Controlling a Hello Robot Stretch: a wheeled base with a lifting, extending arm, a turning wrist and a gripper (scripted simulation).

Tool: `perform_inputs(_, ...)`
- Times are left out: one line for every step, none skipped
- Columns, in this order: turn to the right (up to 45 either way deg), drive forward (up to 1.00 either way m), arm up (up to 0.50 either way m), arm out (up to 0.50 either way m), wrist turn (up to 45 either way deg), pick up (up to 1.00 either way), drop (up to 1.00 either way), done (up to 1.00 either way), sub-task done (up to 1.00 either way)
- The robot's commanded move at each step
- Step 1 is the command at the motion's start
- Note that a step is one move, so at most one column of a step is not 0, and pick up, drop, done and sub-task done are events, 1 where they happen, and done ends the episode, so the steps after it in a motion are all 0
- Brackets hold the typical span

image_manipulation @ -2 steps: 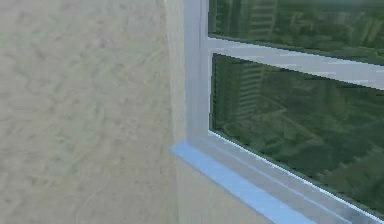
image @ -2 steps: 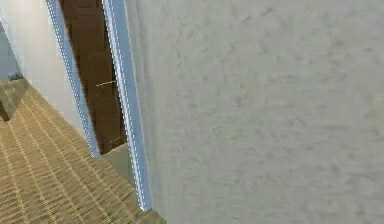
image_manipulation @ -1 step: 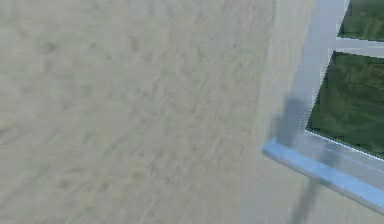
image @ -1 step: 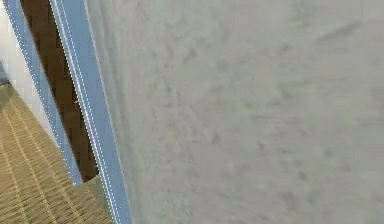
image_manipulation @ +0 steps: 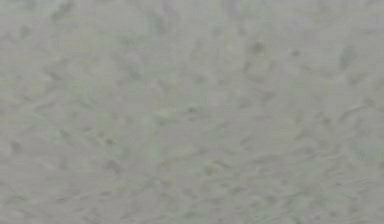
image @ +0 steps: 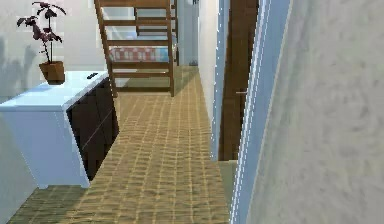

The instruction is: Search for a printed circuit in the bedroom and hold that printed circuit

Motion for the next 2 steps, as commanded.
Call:
perform_inputs(-21.0, 0.00, 0.00, 0.00, 0.0, 0.00, 0.00, 0.00, 0.00)
perform_inputs(0.0, 0.80, 0.00, 0.00, 0.0, 0.00, 0.00, 0.00, 0.00)
